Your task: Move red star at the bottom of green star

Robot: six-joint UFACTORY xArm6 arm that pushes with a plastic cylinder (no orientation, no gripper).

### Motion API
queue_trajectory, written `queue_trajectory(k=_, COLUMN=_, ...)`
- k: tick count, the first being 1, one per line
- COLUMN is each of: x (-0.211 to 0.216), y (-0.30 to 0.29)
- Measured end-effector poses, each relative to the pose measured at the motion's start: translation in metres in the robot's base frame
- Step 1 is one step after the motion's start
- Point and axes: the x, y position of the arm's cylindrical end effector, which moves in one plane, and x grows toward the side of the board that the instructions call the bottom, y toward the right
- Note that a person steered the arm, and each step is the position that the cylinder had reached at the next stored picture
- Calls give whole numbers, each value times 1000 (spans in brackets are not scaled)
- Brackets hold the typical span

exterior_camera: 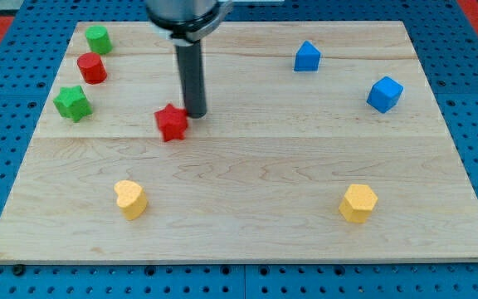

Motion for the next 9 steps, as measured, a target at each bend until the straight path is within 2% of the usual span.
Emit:
queue_trajectory(k=1, x=41, y=-3)
queue_trajectory(k=2, x=53, y=-15)
queue_trajectory(k=4, x=27, y=-35)
queue_trajectory(k=7, x=34, y=-67)
queue_trajectory(k=9, x=34, y=-110)
